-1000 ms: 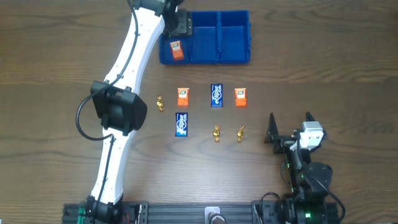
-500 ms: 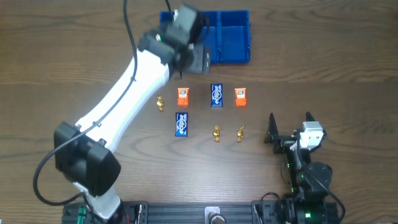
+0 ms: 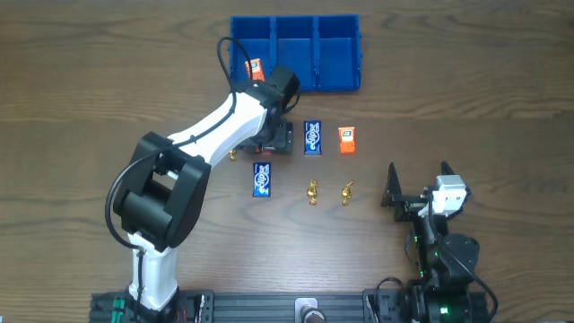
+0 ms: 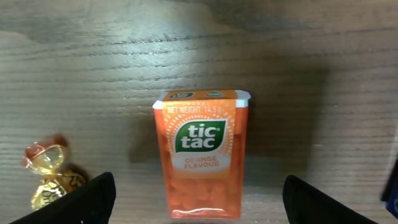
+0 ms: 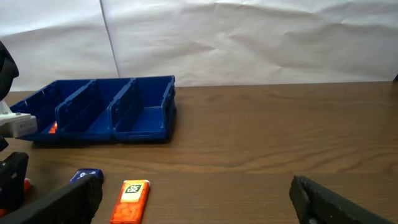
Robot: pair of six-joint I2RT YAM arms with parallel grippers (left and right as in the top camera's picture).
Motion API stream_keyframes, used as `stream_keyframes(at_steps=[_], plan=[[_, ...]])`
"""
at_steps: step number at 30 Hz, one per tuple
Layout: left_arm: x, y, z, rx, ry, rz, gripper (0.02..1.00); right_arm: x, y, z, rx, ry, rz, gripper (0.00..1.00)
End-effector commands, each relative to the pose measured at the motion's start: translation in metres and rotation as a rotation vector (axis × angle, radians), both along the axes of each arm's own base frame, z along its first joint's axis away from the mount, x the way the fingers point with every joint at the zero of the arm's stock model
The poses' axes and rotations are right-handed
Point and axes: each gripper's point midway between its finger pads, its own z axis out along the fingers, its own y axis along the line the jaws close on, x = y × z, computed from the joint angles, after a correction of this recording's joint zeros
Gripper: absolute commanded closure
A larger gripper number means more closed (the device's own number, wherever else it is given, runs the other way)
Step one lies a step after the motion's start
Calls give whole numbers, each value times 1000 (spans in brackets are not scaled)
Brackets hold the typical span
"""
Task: Sort Candies Into Trays
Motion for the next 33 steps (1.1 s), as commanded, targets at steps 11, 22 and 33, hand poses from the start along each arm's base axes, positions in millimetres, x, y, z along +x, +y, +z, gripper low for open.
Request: stream_keyframes(at_steps=[11,22,33], plan=[[11,-10,-17,-77,17,29,251,0,1,-2,-13,-1,1,3],[11,-8,-18,-83,23,55,614,0,0,-2,-13,-1,0,3],[71,11,102,-115,-263,133,656,0,0,-2,-13,-1,0,3]])
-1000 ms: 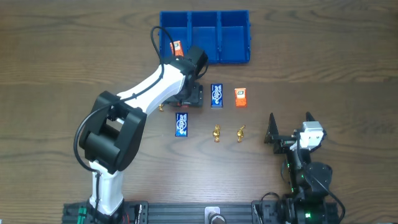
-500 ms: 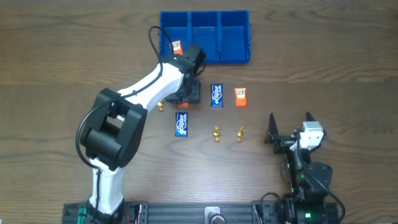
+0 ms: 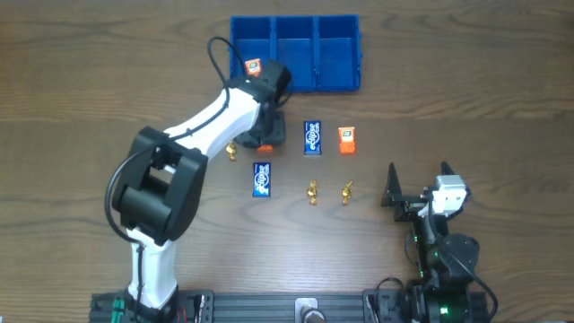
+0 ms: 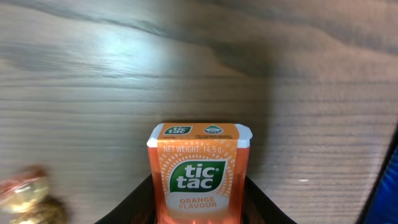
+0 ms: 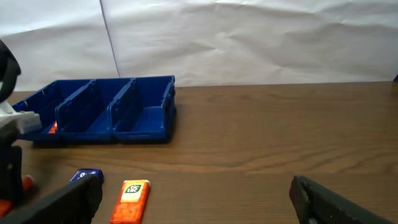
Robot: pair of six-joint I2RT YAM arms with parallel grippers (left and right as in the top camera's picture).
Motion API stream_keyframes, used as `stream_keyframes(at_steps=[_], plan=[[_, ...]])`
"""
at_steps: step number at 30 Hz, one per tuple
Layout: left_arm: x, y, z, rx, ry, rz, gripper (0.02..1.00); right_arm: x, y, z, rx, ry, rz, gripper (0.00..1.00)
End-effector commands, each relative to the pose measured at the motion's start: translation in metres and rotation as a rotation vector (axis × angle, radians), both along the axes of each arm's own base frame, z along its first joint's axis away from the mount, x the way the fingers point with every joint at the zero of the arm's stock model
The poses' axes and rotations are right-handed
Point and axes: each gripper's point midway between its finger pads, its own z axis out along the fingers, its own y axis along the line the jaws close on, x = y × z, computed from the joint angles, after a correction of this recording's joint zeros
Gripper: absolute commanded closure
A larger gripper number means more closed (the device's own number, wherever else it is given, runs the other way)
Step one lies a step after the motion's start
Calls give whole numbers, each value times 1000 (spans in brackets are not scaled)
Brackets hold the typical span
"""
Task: Sort Candies Into Trays
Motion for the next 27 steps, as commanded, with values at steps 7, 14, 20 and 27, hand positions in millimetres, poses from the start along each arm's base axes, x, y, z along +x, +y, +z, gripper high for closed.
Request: stream_keyframes(at_steps=[7,14,20,27], plan=[[128,32,189,-10,-412,70,656,0,1,-2,-13,-1,1,3],[161,32,157,-3,-355,36,652,0,0,-2,-13,-1,0,5],[170,23,124,-17,-310,8,645,0,1,-2,-13,-1,1,3],[170,24,117,-7,-300,-10,476,0,0,-2,-13,-1,0,3]])
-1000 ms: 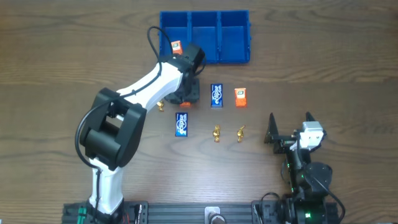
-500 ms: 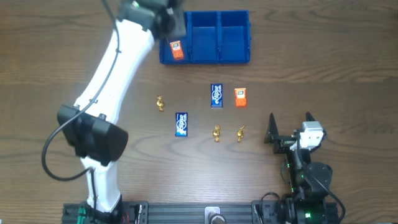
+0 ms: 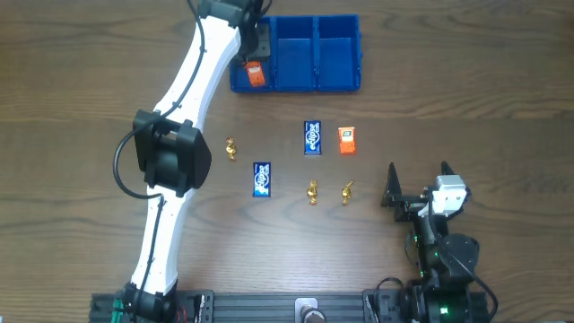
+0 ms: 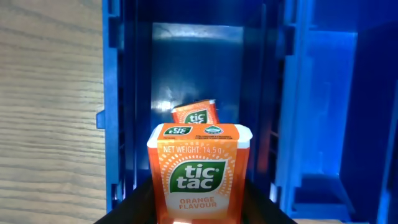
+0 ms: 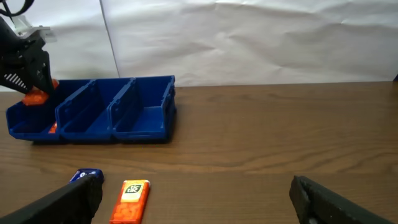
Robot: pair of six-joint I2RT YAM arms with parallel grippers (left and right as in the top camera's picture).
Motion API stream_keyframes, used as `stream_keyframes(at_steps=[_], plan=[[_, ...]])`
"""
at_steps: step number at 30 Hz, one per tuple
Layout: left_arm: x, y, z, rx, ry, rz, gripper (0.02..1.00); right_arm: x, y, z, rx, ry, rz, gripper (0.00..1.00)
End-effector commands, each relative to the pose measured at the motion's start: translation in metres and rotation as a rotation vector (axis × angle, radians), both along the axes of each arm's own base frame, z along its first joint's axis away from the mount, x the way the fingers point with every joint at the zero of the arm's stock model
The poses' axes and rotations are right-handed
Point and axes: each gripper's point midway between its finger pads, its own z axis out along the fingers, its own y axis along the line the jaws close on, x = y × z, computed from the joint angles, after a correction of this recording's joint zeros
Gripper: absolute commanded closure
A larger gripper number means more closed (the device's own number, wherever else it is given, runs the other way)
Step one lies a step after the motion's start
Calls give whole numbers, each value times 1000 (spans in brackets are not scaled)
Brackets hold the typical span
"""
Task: Sort Candies Into Trays
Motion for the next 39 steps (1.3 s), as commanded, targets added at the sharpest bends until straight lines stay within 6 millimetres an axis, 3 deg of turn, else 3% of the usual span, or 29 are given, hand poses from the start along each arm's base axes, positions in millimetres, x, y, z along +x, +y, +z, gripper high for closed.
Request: stream_keyframes(at_steps=[1,4,5,8,12,14,18,23,25,30,39], plan=[[5,-2,25,-16,-56,-32,389,0,1,-2,-13,-1,1,3],[5,-3,26,-21,-55,-23,88,0,0,-2,-13,-1,0,3],[5,-4,27,-26,-57,-15,42,0,0,-2,-13,-1,0,3],[-3,-24,45,-61,-83,2,18,0,0,-2,-13,-1,0,3],[-32,-82,76,-72,-141,-15,18,0,0,-2,-13,-1,0,3],[-49,-108,76,-71,-140,-15,20,0,1,-2,-13,-1,1,3],[-101,-160,47,-76,-35,7,18,0,0,-2,-13,-1,0,3],[-157,-205,-6,-19,90,-30,34,0,0,-2,-13,-1,0,3],[-169,-216,-24,-8,123,-36,47,0,0,-2,-13,-1,0,3],[-180,-230,-59,-12,187,-55,58,0,1,-2,-13,-1,1,3],[-176,-226,-77,6,202,-40,84,0,0,-2,-13,-1,0,3]])
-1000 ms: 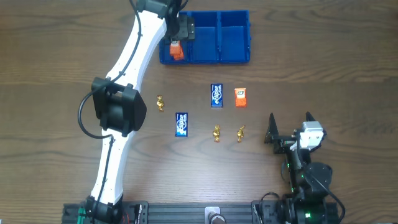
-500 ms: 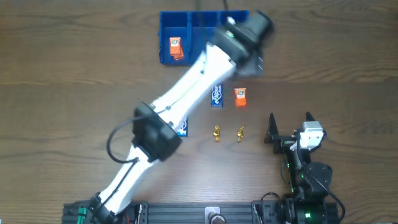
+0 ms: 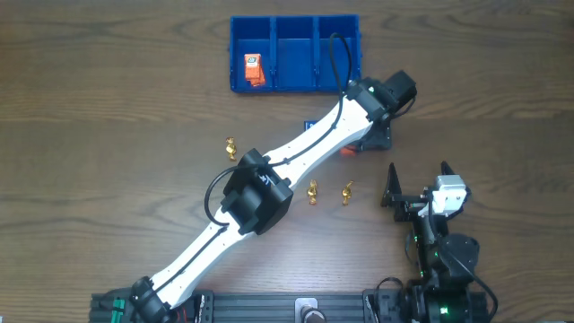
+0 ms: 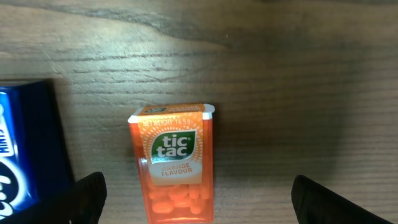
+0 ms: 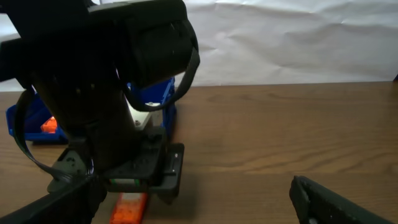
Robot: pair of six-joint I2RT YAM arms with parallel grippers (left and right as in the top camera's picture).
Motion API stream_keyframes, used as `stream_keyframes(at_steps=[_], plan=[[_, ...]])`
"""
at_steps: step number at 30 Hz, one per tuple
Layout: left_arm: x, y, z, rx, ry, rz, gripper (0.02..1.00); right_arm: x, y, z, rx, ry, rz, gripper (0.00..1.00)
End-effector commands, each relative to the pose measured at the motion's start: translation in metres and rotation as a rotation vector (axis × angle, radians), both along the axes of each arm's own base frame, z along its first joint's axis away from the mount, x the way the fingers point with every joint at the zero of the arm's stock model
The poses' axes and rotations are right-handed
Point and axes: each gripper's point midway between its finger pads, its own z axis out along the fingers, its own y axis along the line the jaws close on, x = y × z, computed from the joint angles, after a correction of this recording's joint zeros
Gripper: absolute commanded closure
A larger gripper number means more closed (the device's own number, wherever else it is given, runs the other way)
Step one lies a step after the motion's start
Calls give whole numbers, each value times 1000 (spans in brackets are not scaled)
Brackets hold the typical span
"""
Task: Sort Candies Into Trays
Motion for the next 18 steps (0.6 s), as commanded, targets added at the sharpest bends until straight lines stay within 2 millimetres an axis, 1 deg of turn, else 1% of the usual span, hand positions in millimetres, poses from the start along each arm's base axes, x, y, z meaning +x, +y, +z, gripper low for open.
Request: stream_keyframes(at_steps=[1,5,6,9,12,13,18], plan=[[5,4,-4,-5,7,36,93,0,0,-2,-13,-1,0,5],[4,5,-19,-4,40,40,119,0,1,-2,-13,-1,1,3],[3,4,-23,-6,52,40,143,0,0,-2,-13,-1,0,3],[4,3,-23,-14,53,40,213,0,1,-2,-13,-1,1,3],[5,2,-23,-18,49,41,325,0,1,-2,-13,-1,1,3],[5,2,-23,-17,50,41,338,0,0,-2,-13,-1,0,3],[5,3,-25,-13,52,46,332,0,0,-2,-13,-1,0,3]])
